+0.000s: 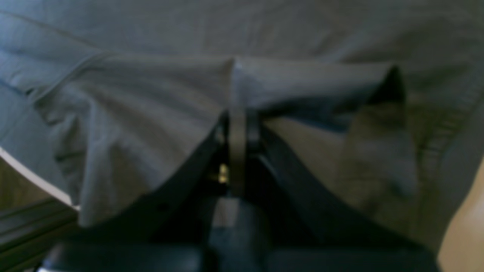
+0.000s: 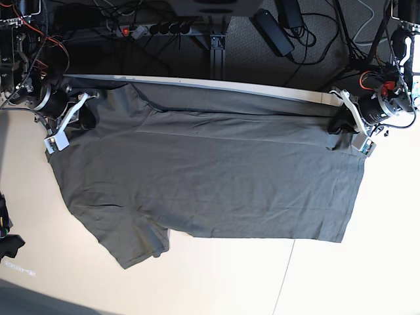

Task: Fold the T-shirt properly
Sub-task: 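Regrasp the folded shirt edge with both grippers at each end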

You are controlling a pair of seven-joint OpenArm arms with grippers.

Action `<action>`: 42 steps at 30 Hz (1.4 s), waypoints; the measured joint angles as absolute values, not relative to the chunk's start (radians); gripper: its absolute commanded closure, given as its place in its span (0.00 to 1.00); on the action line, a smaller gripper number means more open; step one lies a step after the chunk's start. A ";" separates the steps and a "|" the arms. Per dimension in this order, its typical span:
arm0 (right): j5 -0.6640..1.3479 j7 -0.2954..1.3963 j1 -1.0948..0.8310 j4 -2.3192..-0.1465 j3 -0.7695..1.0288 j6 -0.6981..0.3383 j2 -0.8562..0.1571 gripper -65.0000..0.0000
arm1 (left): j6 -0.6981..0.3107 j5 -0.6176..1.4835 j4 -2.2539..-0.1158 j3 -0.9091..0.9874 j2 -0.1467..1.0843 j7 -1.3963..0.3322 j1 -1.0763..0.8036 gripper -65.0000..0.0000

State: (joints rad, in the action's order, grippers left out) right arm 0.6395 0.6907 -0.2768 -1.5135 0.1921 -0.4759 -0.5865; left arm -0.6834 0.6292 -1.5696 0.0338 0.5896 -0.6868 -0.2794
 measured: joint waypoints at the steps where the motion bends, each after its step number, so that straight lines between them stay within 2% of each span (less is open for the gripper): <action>1: 0.645 0.693 -0.277 -1.514 0.196 -0.476 -0.587 1.00 | -0.683 0.634 -1.578 0.044 0.590 -0.696 -0.280 0.95; 4: 0.651 0.689 -0.277 -1.513 0.196 -0.476 -0.587 1.00 | -0.682 0.658 -1.628 0.095 0.590 -0.711 -0.282 0.60; 6: 0.651 0.689 -0.277 -1.513 0.196 -0.476 -0.587 1.00 | -0.682 0.666 -1.686 0.156 0.586 -0.696 -0.278 0.49; 10: 0.653 0.688 -0.277 -1.510 0.197 -0.476 -0.588 1.00 | -0.680 0.643 -1.724 0.286 0.600 -0.586 -0.212 0.49; 13: 0.655 0.690 -0.277 -1.508 0.197 -0.476 -0.588 1.00 | -0.685 0.624 -1.618 0.274 0.612 -0.550 -0.101 0.43; 21: 0.656 0.685 -0.279 -1.507 0.198 -0.476 -0.588 1.00 | -0.685 0.623 -0.909 0.083 0.561 -0.500 0.345 0.43; 24: 0.658 0.688 -0.279 -1.507 0.198 -0.476 -0.591 1.00 | -0.682 0.625 -0.632 0.060 0.526 -0.501 0.488 0.43; 27: 0.656 0.691 -0.279 -1.507 0.198 -0.476 -0.591 1.00 | -0.682 0.595 -0.454 0.060 0.501 -0.503 0.586 0.43; 31: 0.658 0.698 -0.279 -1.507 0.199 -0.476 -0.590 1.00 | -0.682 0.550 -0.387 0.061 0.468 -0.516 0.649 0.43; 39: 0.666 0.708 -0.279 -1.507 0.199 -0.476 -0.590 1.00 | -0.645 0.479 -0.384 0.065 0.384 -0.483 0.660 0.44; 40: 0.667 0.708 -0.279 -1.507 0.199 -0.476 -0.590 1.00 | -0.636 0.469 -0.384 0.065 0.374 -0.472 0.660 0.45; 42: 0.676 0.708 -0.279 -1.507 0.199 -0.476 -0.590 1.00 | -0.634 0.442 -0.384 0.065 0.366 -0.454 0.660 0.59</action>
State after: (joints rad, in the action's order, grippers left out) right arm 0.6758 0.7082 -0.2794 -1.5070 0.1989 -0.4763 -0.5903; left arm -0.6338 0.4416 -0.3843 0.0647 0.3656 -0.4541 0.6601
